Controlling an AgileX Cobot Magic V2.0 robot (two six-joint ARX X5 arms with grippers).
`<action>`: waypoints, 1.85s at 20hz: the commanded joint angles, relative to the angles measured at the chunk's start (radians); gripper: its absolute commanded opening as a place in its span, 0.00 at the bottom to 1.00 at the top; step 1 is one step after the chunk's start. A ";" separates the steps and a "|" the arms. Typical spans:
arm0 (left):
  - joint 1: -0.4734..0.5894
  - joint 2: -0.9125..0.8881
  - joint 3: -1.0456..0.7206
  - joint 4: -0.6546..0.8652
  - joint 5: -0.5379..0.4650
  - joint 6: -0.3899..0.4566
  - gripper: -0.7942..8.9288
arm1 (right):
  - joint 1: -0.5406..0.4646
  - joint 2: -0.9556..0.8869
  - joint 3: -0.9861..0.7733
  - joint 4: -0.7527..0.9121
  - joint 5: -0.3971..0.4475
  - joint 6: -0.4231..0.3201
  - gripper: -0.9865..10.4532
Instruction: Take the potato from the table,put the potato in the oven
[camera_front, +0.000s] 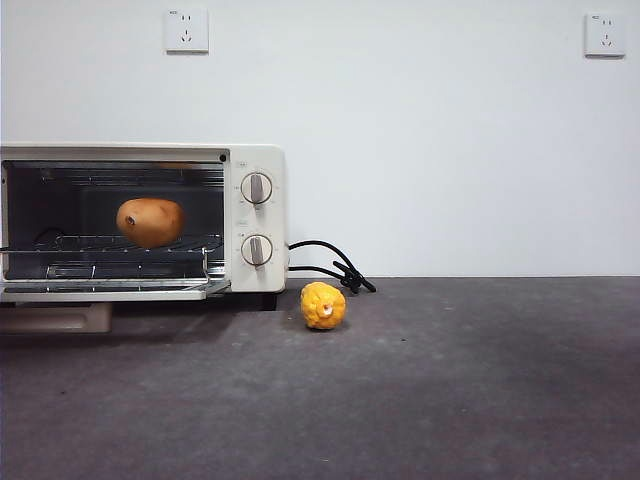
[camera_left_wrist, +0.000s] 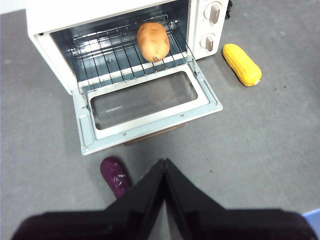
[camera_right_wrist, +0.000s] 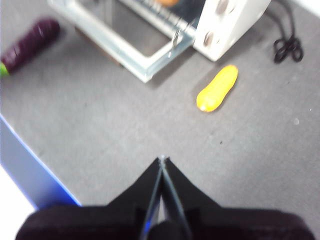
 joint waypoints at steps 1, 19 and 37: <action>0.003 0.001 -0.063 0.048 -0.003 -0.002 0.08 | 0.001 -0.114 -0.147 0.098 0.022 0.003 0.08; 0.809 0.419 -0.537 0.635 0.808 -0.282 0.07 | 0.001 -0.473 -0.559 0.368 0.122 0.151 0.08; 0.857 0.858 -0.535 0.820 0.739 -0.283 0.07 | 0.000 -0.473 -0.559 0.375 0.190 0.213 0.08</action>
